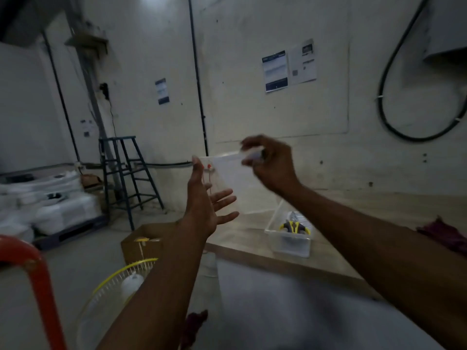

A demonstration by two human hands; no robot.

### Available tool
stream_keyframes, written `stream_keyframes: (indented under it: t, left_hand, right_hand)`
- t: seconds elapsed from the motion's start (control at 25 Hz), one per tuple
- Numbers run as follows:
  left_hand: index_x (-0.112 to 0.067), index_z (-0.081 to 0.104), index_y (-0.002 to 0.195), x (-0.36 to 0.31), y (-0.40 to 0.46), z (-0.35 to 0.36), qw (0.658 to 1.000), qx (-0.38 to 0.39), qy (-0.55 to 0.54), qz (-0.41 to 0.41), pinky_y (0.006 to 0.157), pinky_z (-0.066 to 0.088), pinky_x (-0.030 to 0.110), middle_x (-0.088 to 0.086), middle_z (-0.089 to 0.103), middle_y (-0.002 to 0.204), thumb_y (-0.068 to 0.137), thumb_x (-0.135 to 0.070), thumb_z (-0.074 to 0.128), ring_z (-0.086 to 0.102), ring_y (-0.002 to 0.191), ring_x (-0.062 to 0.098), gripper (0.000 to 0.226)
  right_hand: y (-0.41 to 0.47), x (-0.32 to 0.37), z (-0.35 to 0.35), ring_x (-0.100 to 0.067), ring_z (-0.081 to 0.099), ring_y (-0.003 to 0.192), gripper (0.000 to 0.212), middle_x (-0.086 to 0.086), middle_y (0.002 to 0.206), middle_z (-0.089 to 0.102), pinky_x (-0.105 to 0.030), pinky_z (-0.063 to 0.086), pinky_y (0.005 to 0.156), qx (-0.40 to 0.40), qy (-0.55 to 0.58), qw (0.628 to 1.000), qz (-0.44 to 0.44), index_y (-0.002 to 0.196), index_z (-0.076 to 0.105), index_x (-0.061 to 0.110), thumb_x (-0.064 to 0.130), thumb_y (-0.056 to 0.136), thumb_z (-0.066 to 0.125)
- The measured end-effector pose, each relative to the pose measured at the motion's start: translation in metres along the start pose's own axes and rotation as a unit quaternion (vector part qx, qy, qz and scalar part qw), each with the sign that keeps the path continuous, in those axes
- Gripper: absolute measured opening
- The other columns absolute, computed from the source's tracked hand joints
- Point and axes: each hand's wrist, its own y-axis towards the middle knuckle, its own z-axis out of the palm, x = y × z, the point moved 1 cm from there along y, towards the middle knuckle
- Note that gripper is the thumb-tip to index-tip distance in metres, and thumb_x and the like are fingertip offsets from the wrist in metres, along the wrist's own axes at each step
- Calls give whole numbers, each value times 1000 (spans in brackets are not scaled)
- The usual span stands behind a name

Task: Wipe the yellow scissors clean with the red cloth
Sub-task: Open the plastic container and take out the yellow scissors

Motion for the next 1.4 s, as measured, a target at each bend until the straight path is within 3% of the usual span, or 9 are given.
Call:
stream_keyframes:
  t: [0.08,0.16,0.28,0.4,0.56,0.76,0.92,1.16,1.4]
  left_hand:
    - [-8,54,124,-11,5,-13,999,22,-38,-20,93,54,62,27,63,124,74,-77,70,65,113,43,86]
    - [1,61,120,-12,15,-24,999,-6,-30,8,80,62,48,27,68,122,90,-35,71,71,103,38,48]
    - [2,63,103,2,38,-44,994,-100,11,48,92,58,52,25,66,116,92,2,52,68,101,37,15]
    - [5,65,109,23,75,-77,983,-162,57,63,80,63,49,31,67,119,89,5,56,69,104,41,22]
    - [8,57,128,59,107,-98,983,-166,81,8,59,58,36,29,61,132,99,2,48,67,90,32,31]
    - [16,53,133,98,127,-100,961,-197,190,-32,50,55,32,28,65,110,98,5,46,64,71,25,36]
    - [6,54,135,95,119,-80,955,-158,252,-21,67,53,37,18,61,129,94,-4,55,59,76,23,42]
    - [0,67,110,72,98,-53,867,-155,471,45,86,57,57,20,66,107,94,-18,70,63,87,38,24]
    - [-19,77,104,71,63,30,849,37,501,164,86,50,40,8,72,107,92,-25,74,62,89,19,13]
  right_hand:
    - [-30,12,22,-10,75,91,39,1,106,79,-29,62,81,96,-104,978,-151,113,76,17,-4,80,75]
    - [-54,10,36,-20,75,90,42,-2,107,78,-36,60,79,145,-176,937,-263,123,73,18,1,85,71]
    - [-69,-1,33,-22,71,103,40,-2,117,76,-38,56,87,155,-218,927,-262,131,70,21,22,91,75]
    - [-86,-19,-4,-18,71,103,40,2,117,76,-33,55,86,93,-250,941,-208,127,73,21,41,93,75]
    - [-119,-59,-73,-15,73,89,22,9,103,77,-35,58,71,-18,-313,948,-62,115,76,26,33,94,72]
    - [-155,-99,-132,-20,72,78,17,6,91,74,-31,57,63,18,-394,919,4,105,77,25,24,89,69]
    - [-155,-106,-126,-21,72,79,18,6,87,73,-33,57,63,29,-400,913,79,102,75,28,27,86,68]
    - [-161,-98,-122,-28,73,78,23,3,88,73,-35,57,61,97,-420,898,88,100,77,25,26,79,68]
    - [-160,-99,-138,-31,72,92,24,0,98,75,-37,54,73,31,-404,896,183,106,75,25,28,83,67]
